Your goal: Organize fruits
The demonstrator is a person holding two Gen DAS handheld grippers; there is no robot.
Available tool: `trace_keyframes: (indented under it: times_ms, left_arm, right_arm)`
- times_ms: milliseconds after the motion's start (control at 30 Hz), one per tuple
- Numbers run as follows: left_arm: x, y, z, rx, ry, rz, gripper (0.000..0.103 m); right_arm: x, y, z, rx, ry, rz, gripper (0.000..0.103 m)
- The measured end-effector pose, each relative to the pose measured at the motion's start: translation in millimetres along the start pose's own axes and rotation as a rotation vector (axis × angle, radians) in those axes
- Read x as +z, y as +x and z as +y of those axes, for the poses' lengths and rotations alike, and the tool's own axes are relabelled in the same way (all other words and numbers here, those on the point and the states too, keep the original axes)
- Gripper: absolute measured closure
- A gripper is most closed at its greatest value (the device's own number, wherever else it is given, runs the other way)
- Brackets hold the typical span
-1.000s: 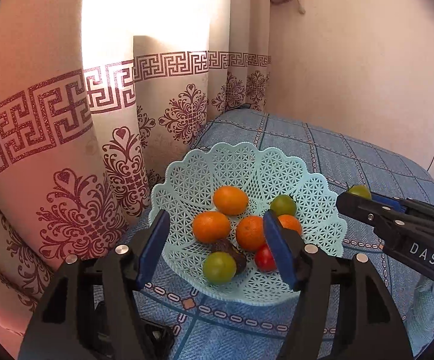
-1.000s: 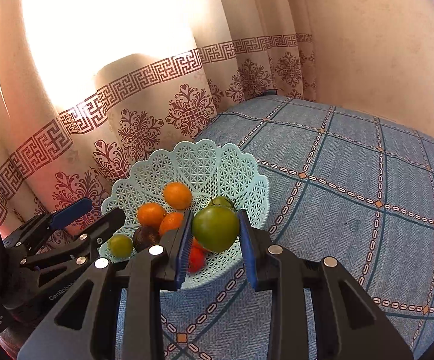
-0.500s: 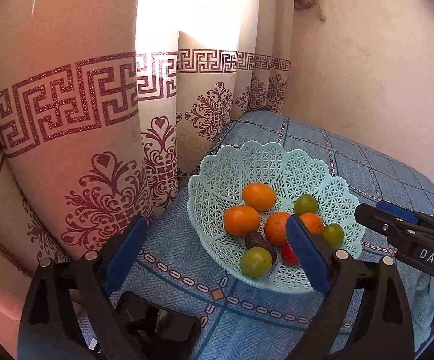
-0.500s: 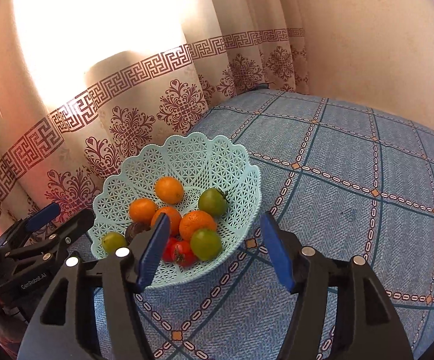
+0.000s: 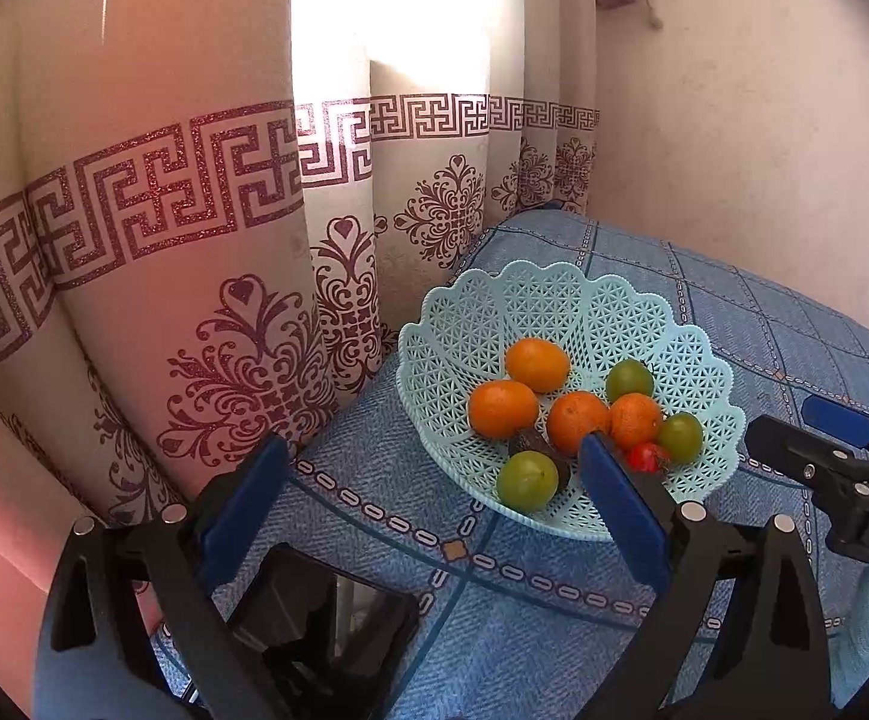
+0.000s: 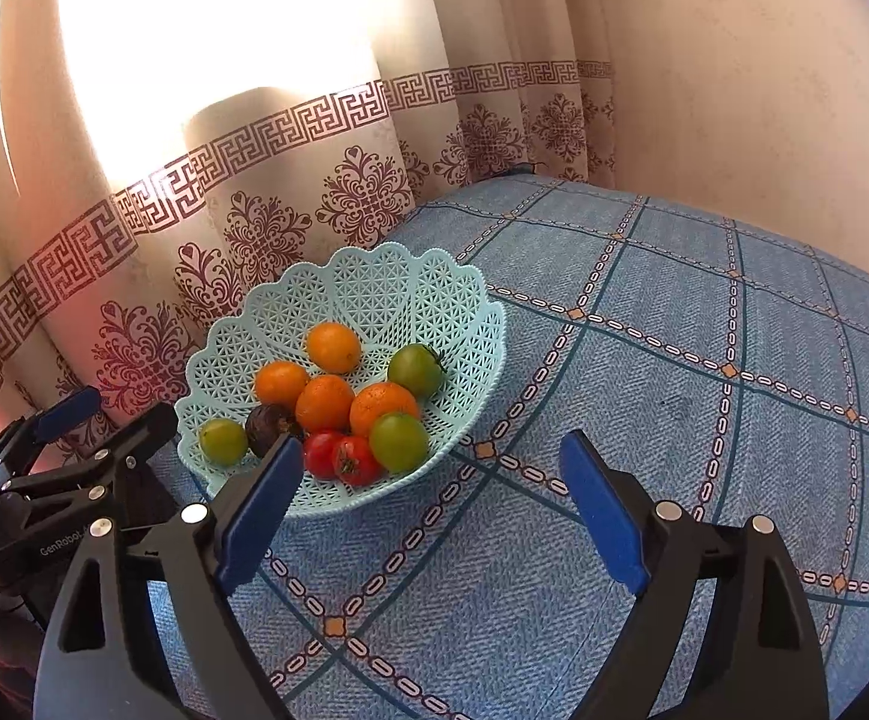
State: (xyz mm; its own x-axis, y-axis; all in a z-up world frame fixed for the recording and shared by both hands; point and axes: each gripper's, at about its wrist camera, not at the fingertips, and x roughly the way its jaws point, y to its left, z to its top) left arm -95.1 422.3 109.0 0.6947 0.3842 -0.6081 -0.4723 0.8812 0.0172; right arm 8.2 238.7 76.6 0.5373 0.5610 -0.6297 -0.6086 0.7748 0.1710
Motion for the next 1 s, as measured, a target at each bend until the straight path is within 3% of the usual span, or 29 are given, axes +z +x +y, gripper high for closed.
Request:
trace_keyframes:
  times_ms: [167, 333, 1000]
  left_arm:
    - [-5, -10, -4, 0.047, 0.002, -0.020, 0.004]
    - [-8, -15, -13, 0.095, 0.035, -0.042, 0.004]
    - [-10, -19, -21, 0.115, 0.051, -0.055, 0.004]
  right_arm:
    - [-2, -11, 15, -0.042, -0.098, -0.030, 0.010]
    - [-1, -18, 14, -0.023, -0.094, -0.035, 0.006]
    - [-5, -15, 15, -0.031, -0.104, -0.008, 0.005]
